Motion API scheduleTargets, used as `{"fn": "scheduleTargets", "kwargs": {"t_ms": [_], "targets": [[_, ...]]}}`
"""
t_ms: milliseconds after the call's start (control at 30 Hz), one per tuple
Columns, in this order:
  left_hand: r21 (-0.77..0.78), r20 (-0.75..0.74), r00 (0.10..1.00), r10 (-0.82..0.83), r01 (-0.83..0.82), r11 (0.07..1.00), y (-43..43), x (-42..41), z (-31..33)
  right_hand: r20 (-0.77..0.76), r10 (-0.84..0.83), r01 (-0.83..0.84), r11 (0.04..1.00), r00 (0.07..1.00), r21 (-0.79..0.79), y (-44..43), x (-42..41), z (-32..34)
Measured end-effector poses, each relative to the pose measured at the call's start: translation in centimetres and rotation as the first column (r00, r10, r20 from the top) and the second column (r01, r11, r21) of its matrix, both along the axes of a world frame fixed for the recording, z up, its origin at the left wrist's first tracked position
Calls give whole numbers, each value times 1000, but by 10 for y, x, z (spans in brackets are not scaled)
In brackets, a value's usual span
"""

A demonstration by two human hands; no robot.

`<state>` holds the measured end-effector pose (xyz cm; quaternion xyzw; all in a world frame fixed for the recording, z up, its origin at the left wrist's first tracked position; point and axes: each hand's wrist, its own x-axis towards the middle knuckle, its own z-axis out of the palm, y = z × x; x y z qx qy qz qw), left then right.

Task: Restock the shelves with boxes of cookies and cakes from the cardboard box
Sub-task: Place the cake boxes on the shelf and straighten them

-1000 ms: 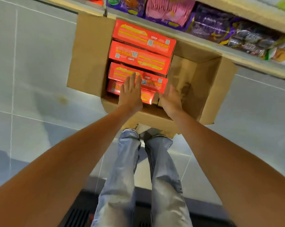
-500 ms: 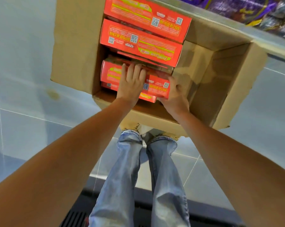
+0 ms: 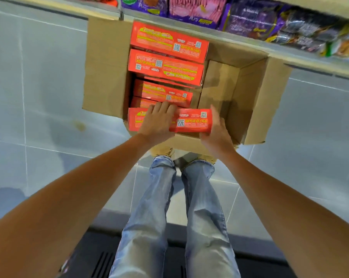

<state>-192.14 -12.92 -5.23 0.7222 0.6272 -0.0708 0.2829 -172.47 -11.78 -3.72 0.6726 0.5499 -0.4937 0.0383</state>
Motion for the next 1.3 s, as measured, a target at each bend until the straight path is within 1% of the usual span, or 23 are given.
{"fn": "scheduleTargets", "kwargs": {"t_ms": [33, 67, 100, 167, 233, 300, 367, 400, 433, 500, 600, 667, 767, 833, 900, 967, 1067, 1100, 1167, 1200, 1233, 1267, 1300], "targets": [[-116, 105, 991, 81, -69, 991, 6, -2, 14, -2, -95, 95, 995, 996, 6, 3, 4, 12], [-240, 189, 964, 187, -140, 961, 13, -4, 23, 1, -192, 192, 981, 981, -11, 7, 6, 19], [-354, 244, 924, 293, -197, 914, 18, -6, 39, -7, -279, 279, 960, 960, -3, 10, 11, 26], [-537, 314, 828, 464, -248, 806, 26, -7, 66, -27, -410, 410, 912, 912, -10, 18, 18, 39], [-634, 357, 728, 585, -271, 724, 28, -5, 92, -94, -526, 521, 851, 846, -68, 20, 33, 47], [-719, 357, 640, 680, -277, 638, 27, -3, 114, -127, -609, 586, 790, 783, -179, 20, 46, 55], [-765, 330, 619, 713, -268, 586, 26, 3, 136, -179, -693, 597, 702, 699, -389, 19, 48, 93], [-779, 311, 616, 724, -271, 565, 27, 6, 146, -225, -710, 560, 677, 667, -477, 19, 49, 111], [-786, 305, 617, 726, -267, 557, 26, 11, 156, -285, -715, 524, 675, 638, -520, 17, 52, 120], [-780, 327, 620, 713, -250, 574, 24, 25, 183, -344, -704, 504, 696, 622, -512, 13, 62, 143], [-780, 379, 578, 723, -221, 585, 18, 39, 213, -389, -721, 518, 687, 573, -510, 11, 70, 185], [-770, 420, 577, 700, -181, 611, 14, 47, 243, -410, -735, 540, 677, 541, -500, 10, 75, 215], [-658, 486, 687, 540, -120, 744, 11, 50, 288, -459, -697, 523, 717, 551, -460, 7, 76, 262], [-615, 477, 736, 481, -112, 781, 9, 49, 314, -481, -671, 509, 742, 565, -437, 4, 77, 285], [-557, 476, 756, 449, -136, 819, 5, 50, 347, -496, -631, 495, 776, 596, -391, 1, 79, 315], [-463, 478, 789, 387, -148, 874, 7, 50, 382, -503, -594, 507, 802, 627, -315, 2, 80, 341], [-345, 424, 860, 282, -135, 929, 17, 44, 439, -502, -590, 617, 775, 632, -135, 10, 80, 389], [-317, 405, 881, 243, -114, 942, 22, 41, 460, -521, -543, 609, 791, 659, -54, 16, 80, 410], [-251, 348, 924, 161, -73, 965, 27, 40, 495, -517, -403, 527, 842, 755, 112, 23, 80, 442], [-207, 306, 946, 104, -41, 978, 32, 40, 518, -494, -306, 446, 873, 814, 195, 31, 79, 467], [-181, 284, 956, 78, -26, 983, 33, 42, 525, -457, -237, 371, 900, 857, 230, 34, 78, 475], [-108, 263, 964, 39, -10, 994, 37, 43, 552, -444, -161, 308, 908, 881, 282, 40, 76, 505], [-74, 256, 966, 19, -1, 997, 38, 43, 567, -452, -105, 261, 918, 886, 297, 41, 74, 526]]}}
